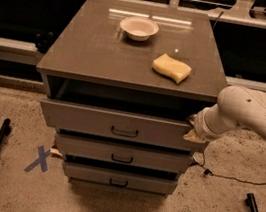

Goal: Open top drawer

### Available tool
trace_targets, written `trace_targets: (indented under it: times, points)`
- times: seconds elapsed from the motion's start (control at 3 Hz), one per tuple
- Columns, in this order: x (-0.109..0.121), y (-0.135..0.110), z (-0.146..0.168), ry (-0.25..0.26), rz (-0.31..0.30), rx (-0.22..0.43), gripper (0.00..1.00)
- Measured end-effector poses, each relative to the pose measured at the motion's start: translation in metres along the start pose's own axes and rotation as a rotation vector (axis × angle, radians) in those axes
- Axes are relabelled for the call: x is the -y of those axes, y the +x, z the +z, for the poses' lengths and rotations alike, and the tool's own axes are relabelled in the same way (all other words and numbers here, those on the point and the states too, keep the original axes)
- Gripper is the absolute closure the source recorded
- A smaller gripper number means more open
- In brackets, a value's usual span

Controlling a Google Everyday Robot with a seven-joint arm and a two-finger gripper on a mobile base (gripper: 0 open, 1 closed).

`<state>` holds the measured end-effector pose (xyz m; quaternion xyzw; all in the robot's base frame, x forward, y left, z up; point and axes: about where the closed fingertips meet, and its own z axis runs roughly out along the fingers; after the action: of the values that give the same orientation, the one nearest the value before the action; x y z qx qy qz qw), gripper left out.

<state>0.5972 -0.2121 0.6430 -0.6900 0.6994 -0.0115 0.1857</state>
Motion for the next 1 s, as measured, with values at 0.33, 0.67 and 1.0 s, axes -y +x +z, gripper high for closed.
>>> trace_targets:
  times: [0.33, 0.67, 1.0]
  points:
    - [-0.0007, -0.0003, 0.0012, -0.003, -0.001, 0.000, 0.51]
    - [-0.0007, -0.0003, 0.0013, -0.003, -0.001, 0.000, 0.28]
    - [-0.0007, -0.0003, 0.0013, -0.003, -0.001, 0.000, 0.04]
